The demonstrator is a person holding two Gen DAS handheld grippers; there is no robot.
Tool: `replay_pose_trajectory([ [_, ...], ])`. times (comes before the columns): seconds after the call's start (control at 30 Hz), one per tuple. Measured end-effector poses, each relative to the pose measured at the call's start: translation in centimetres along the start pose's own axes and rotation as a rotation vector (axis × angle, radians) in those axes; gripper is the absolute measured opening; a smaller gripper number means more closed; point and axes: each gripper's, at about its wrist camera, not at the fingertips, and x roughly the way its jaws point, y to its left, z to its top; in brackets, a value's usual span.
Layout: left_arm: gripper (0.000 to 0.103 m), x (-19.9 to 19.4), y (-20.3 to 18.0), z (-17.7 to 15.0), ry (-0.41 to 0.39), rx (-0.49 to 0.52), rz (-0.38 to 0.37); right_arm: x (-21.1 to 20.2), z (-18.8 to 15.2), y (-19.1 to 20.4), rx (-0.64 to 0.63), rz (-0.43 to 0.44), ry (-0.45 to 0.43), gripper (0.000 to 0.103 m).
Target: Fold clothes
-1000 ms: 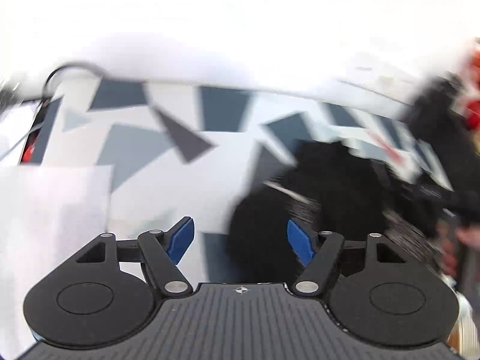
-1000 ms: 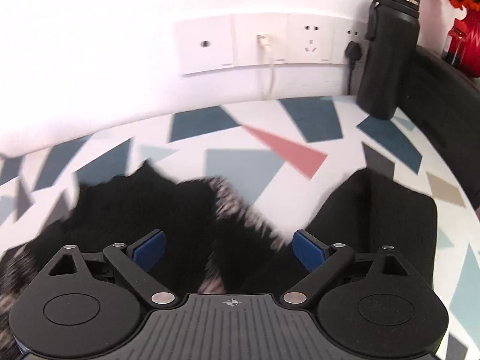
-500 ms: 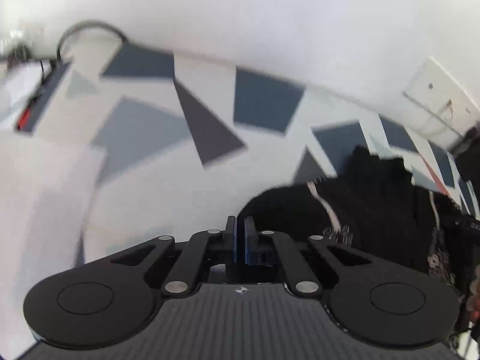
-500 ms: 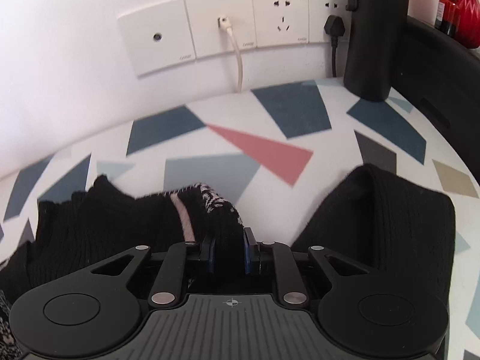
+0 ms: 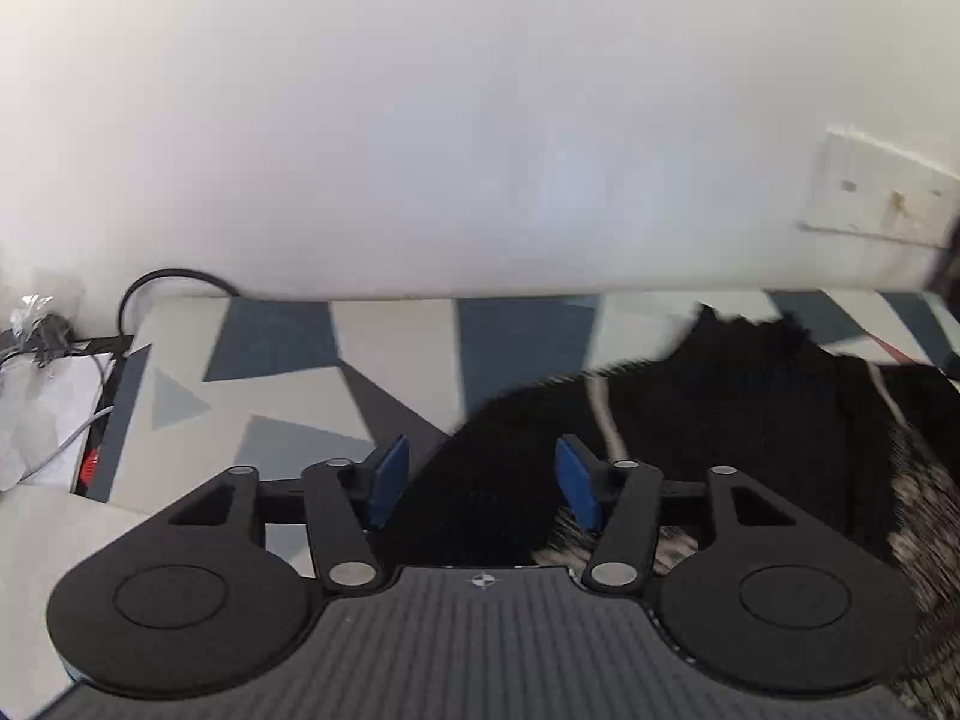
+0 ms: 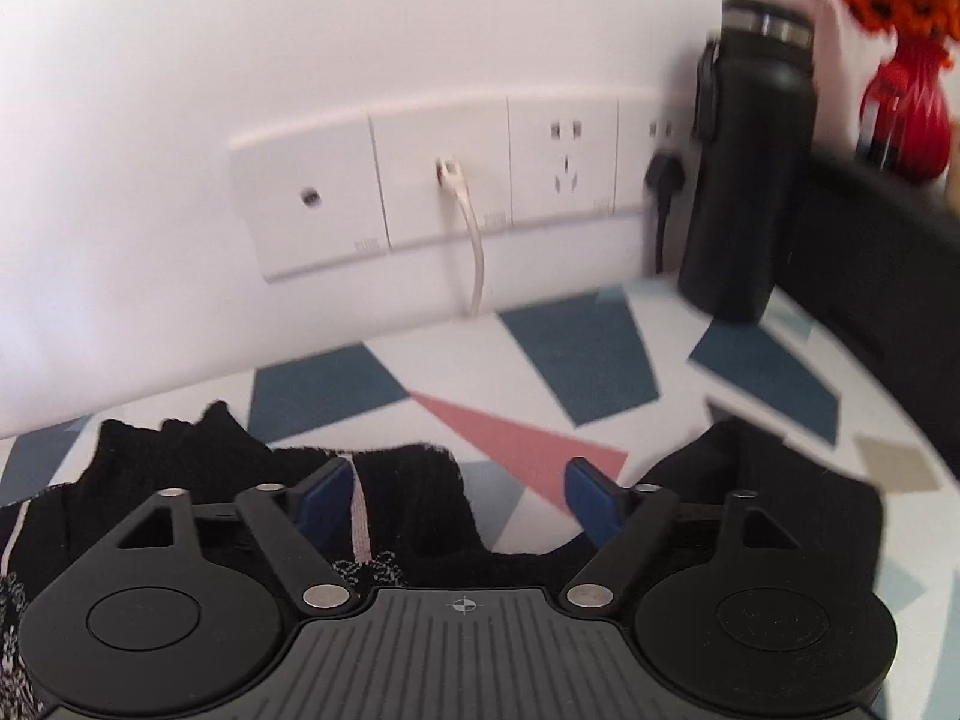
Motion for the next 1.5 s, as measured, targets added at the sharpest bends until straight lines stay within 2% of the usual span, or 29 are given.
replay_pose_trajectory([
  [0.07,0.070,-0.4,-1.1,-0.9,0.046,0.025,-0.057,-0.6,-0.2,0.3,-0.021,0.022,0.003,0.079],
  [0.17,0.071,-0.1,-2.6,-3.0,0.160,0.009,-0.136,-1.4,-1.8,1.2,-0.061,0.125,0.100,0.087],
  [0.27,0.071,0.2,-3.6,-5.1,0.229,-0.007,-0.151,-1.9,-3.7,2.5,-0.138,0.161,0.154,0.087],
  [0.33,0.077,-0.1,-4.1,-6.3,0.240,0.002,-0.125,-2.2,-4.8,3.1,-0.185,0.164,0.175,0.091],
  [0.4,0.090,-0.4,-4.2,-7.4,0.246,-0.006,-0.112,-2.2,-5.7,3.0,-0.195,0.157,0.188,0.094],
  [0.53,0.093,-0.7,-4.2,-8.5,0.217,0.023,-0.089,-0.7,-6.7,1.2,-0.107,0.114,0.226,0.094],
  [0.6,0.096,-0.4,-4.2,-8.4,0.215,0.031,-0.076,0.2,-6.5,0.0,-0.057,0.119,0.204,0.095],
  [0.7,0.102,0.4,-4.2,-8.0,0.219,0.004,-0.051,2.2,-5.2,-0.8,-0.024,0.178,0.186,0.100],
  [0.77,0.102,0.7,-4.2,-7.8,0.218,-0.012,-0.039,3.0,-4.2,-1.8,0.025,0.125,0.146,0.100],
  [0.8,0.102,0.8,-4.2,-7.7,0.217,-0.020,-0.034,3.3,-3.7,-2.3,0.053,0.089,0.123,0.096],
  [0.83,0.102,1.0,-4.1,-7.6,0.215,-0.027,-0.030,3.6,-3.2,-2.8,0.080,0.053,0.100,0.088],
  [0.9,0.102,1.2,-4.1,-7.5,0.212,-0.039,-0.021,4.2,-2.2,-3.8,0.135,-0.019,0.055,0.080],
  [0.97,0.102,1.3,-3.9,-7.5,0.207,-0.041,-0.019,4.8,-1.2,-4.8,0.190,-0.090,0.009,0.087],
  [1.0,0.102,1.3,-3.9,-7.5,0.204,-0.041,-0.019,5.2,-0.7,-5.3,0.218,-0.126,-0.014,0.094],
  [1.03,0.102,1.2,-3.8,-7.6,0.202,-0.041,-0.020,4.8,-0.7,-5.5,0.225,-0.124,-0.024,0.095],
  [1.1,0.102,1.2,-3.8,-7.7,0.197,-0.038,-0.020,3.6,-1.3,-5.6,0.212,-0.071,-0.019,0.096],
  [1.23,0.103,1.2,-4.0,-7.5,0.202,-0.030,-0.019,0.8,-3.5,-3.6,0.069,0.080,0.076,0.102],
  [1.37,0.103,1.1,-3.8,-7.1,0.240,-0.013,-0.034,-1.7,-6.6,-1.4,-0.064,0.145,0.172,0.102],
  [1.5,0.102,0.0,-3.3,-7.6,0.290,-0.033,-0.050,-3.6,-8.8,-0.6,-0.114,0.147,0.270,0.102],
])
